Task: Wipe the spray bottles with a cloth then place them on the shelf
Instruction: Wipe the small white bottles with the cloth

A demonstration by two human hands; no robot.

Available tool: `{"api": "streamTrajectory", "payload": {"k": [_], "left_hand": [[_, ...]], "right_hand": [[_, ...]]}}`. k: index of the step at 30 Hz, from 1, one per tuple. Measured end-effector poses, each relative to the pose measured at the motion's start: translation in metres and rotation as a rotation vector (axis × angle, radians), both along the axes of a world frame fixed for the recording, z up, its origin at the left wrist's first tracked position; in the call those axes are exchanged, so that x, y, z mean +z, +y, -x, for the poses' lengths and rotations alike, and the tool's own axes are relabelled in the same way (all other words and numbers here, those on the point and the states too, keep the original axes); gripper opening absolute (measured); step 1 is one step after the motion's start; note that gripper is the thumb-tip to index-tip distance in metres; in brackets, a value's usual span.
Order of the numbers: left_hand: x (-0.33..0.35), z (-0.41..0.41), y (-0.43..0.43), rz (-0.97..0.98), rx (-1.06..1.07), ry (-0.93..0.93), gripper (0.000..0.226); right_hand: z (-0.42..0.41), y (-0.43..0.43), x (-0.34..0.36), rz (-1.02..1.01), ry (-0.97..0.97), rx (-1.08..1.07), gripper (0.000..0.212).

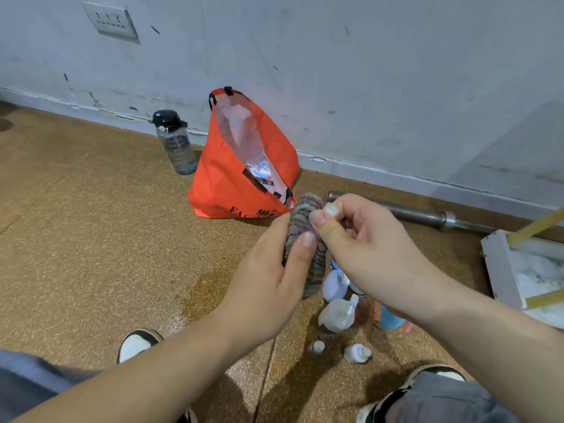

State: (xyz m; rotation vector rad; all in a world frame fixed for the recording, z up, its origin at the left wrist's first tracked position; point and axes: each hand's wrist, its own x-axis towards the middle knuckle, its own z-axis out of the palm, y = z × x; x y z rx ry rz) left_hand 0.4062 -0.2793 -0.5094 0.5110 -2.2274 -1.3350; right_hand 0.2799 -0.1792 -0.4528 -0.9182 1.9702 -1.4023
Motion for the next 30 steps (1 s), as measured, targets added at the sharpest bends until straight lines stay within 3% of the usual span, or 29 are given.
{"api": "streamTrajectory", "payload": {"k": [2,4,5,7,10,12,14,16,19,21,27,30], "left_hand": [[0.001,0.006,-0.006,-0.411,0.039,-0.048,0.036],[0.006,0.012,-0.014,-0.781,0.111,-0.266,0.041],[0.008,0.014,-0.014,-0.875,0.115,-0.337,0.042],[0.01,0.012,-0.01,-0.762,0.128,-0.361,0.041],[0.007,0.003,0.006,-0.102,0.077,-0.133,0.035],[0.007,0.0,0.007,0.129,0.024,-0.058,0.035],[0.003,-0.001,0.001,0.039,0.003,-0.054,0.033],[0.001,-0.002,0.0,-0.191,0.032,-0.085,0.034],[0.004,0.002,0.006,-0.827,0.152,-0.16,0.042],[0.008,0.004,0.009,-1.106,0.144,-0.171,0.047],[0.011,0.004,-0.015,-1.206,0.095,-0.25,0.051],[0.016,0.004,-0.014,-1.185,0.04,-0.309,0.041]], "right_hand": [[-0.001,0.0,0.003,0.018,0.017,0.032,0.022],[0.002,0.0,0.004,-0.001,0.044,0.032,0.02],[0.004,0.001,0.004,-0.024,0.051,0.029,0.02],[0.007,0.0,0.002,-0.061,0.057,0.026,0.021],[0.007,0.0,-0.005,-0.075,0.058,0.004,0.023],[0.004,0.0,-0.005,-0.091,0.053,-0.009,0.025],[0.005,-0.001,-0.002,-0.092,0.061,-0.016,0.03],[0.012,-0.001,0.001,-0.068,0.037,-0.078,0.038],[0.025,-0.002,-0.001,-0.085,-0.052,-0.207,0.046],[0.028,-0.001,-0.004,-0.104,-0.168,-0.222,0.041],[0.037,0.001,0.012,-0.115,-0.35,-0.008,0.015],[0.042,0.005,0.017,-0.039,-0.403,0.137,0.016]]}}
